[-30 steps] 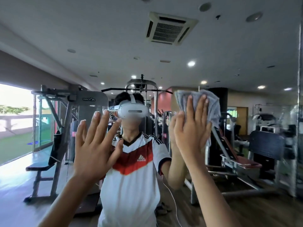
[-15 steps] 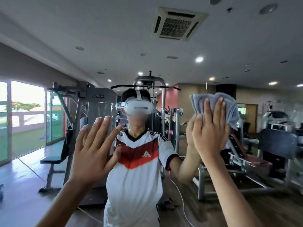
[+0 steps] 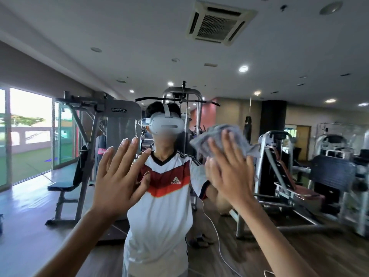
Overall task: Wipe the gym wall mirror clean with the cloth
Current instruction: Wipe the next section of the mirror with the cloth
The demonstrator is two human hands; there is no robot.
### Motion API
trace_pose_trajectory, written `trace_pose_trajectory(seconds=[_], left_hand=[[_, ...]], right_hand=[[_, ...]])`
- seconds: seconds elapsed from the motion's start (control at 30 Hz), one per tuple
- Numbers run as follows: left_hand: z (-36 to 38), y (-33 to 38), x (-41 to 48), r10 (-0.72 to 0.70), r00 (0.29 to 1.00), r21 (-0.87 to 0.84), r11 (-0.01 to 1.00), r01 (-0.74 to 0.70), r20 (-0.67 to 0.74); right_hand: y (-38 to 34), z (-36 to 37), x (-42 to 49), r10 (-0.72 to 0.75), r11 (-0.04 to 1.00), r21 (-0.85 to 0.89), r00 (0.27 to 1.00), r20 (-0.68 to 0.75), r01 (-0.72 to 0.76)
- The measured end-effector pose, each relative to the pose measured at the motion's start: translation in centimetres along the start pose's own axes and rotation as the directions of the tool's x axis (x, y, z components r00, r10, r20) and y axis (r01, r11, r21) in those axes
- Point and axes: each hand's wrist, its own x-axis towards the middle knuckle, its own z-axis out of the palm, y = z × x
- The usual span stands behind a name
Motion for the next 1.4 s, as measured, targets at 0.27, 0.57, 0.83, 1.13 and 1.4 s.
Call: trace_pose_trajectory(seconds=[0.27, 0.57, 0.83, 1.13, 1.4], left_hand=[[-1.2, -4.2, -1.0, 0.003, 1.000, 0.084, 0.996, -0.004, 0.008], [-3.4, -6.2, -4.5, -0.136, 0.984, 0.126, 0.985, 0.122, 0.115], [-4.2, -7.6, -5.1, -0.278, 0.937, 0.182, 0.953, 0.242, 0.211], [-5.3, -11.7, -7.0, -0.576, 0.805, 0.144, 0.817, 0.559, 0.144], [-6.0, -13.9, -8.6, -0.805, 0.592, 0.048, 0.594, 0.803, 0.046]], right_hand=[[-5.5, 0.7, 9.9, 0.228, 0.973, -0.031, 0.973, -0.045, -0.230], [-9.1, 0.7, 1.2, -0.555, 0.827, -0.051, 0.828, 0.078, 0.559], [-12.9, 1.5, 10.7, -0.051, 0.999, -0.013, 0.998, 0.033, 0.052], [-19.0, 3.3, 5.4, -0.707, 0.707, 0.101, 0.697, 0.119, 0.700], [-20.4, 3.1, 15.6, -0.417, 0.907, -0.007, 0.901, 0.120, 0.420]])
